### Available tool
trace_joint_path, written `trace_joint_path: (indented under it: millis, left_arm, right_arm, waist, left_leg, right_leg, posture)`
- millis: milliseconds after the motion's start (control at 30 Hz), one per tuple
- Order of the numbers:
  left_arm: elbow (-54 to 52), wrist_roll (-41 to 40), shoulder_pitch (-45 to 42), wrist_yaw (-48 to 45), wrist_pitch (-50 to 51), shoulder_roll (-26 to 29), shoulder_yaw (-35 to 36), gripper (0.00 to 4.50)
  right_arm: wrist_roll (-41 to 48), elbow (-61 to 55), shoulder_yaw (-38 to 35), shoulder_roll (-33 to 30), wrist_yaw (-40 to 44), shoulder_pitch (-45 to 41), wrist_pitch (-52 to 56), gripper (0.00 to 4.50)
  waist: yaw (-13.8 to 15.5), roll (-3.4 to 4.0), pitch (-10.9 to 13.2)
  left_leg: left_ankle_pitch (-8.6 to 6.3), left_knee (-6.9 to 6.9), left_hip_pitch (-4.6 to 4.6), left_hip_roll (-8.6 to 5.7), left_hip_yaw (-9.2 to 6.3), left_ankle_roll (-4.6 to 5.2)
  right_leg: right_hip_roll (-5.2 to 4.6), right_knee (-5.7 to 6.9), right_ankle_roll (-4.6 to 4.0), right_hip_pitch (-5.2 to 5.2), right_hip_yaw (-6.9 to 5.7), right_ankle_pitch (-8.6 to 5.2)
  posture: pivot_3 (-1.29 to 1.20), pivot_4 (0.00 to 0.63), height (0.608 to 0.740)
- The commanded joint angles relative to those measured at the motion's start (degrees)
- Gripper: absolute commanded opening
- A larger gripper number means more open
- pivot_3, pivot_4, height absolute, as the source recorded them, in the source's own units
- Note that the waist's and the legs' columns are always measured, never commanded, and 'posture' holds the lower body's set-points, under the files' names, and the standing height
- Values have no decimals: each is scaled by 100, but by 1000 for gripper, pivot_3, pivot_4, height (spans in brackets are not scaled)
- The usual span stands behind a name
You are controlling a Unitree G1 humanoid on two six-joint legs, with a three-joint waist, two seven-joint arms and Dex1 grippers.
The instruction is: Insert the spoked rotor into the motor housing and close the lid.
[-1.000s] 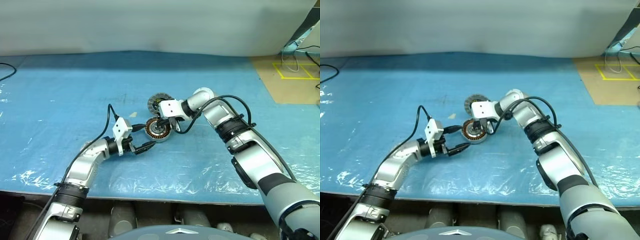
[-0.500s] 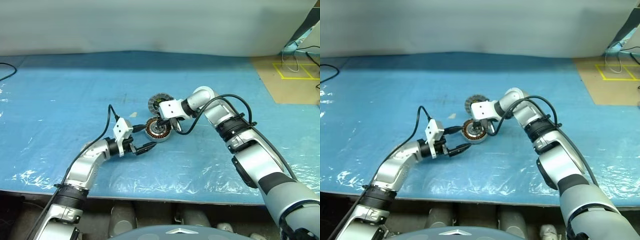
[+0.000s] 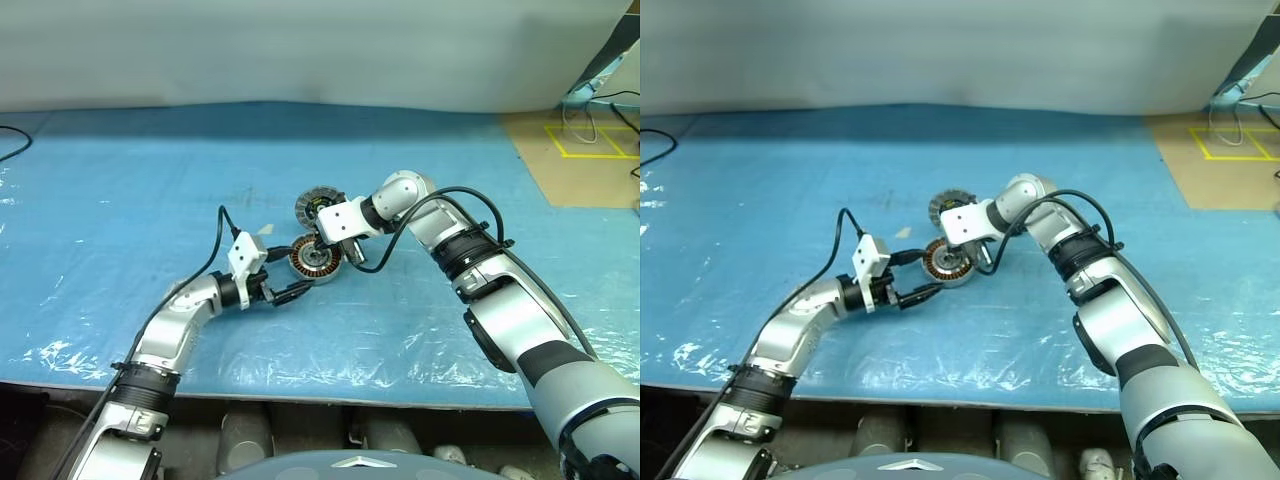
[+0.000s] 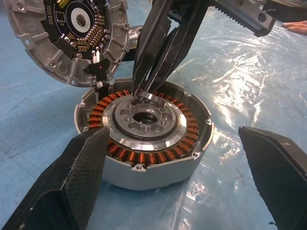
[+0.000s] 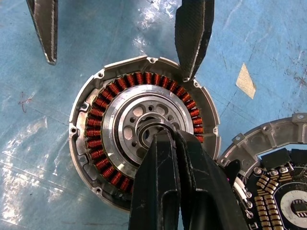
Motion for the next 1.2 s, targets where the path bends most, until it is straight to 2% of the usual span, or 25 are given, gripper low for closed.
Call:
trace_joint_path:
  millis: [33,300,433,800,1100,1200]
  left_arm:
    - [-193,5,23,-19,-61,29,10,4500]
    - [-53,62,-92,-18,-65,-6,-36,4500]
    - [67,87,-130,-45,-124,1,-10,4500]
    - [115,81,-104,-89,-201,7,15,4500]
    - [29,38,-75,-126,-159,61,57,4500]
    - [-23,7,-11,-175,-172,110,89,4500]
  right_arm:
    - [-42,2,13,3,-64,-99,-116,61]
    - [-205,106,75,11,-314,-78,-400,61]
    - [-275,166,88,8,-421,-75,-453,968]
    - [32,-208,-14,-39,11,-82,-213,968]
    - [565,-621,-352,34,230,-106,416,968]
    - [593,-651,-333,26,215,103,475,97]
  waist:
    - [1,0,0]
    - [1,0,0]
    - [0,0,0]
    - [1,0,0]
    - [1,0,1]
    - [2,0,1]
  left_leg:
    - [0,0,0,0,0,0]
    - [0,4,0,0,0,0]
    - [0,5,0,-1,0,-1]
    - [0,5,0,0,0,0]
    - [0,5,1,1,0,0]
    - [0,4,1,1,0,0]
  right_leg:
    - [0,0,0,0,0,0]
    - [0,4,-1,0,0,0]
    - [0,4,-1,0,0,1]
    - [0,4,-1,0,1,1]
    - [0,4,-1,0,1,1]
    - [0,4,-1,0,1,1]
  posture:
    - [0,150,740]
    - [0,150,740]
    - [0,150,740]
    - [0,150,740]
    - [0,150,740]
    - [0,150,740]
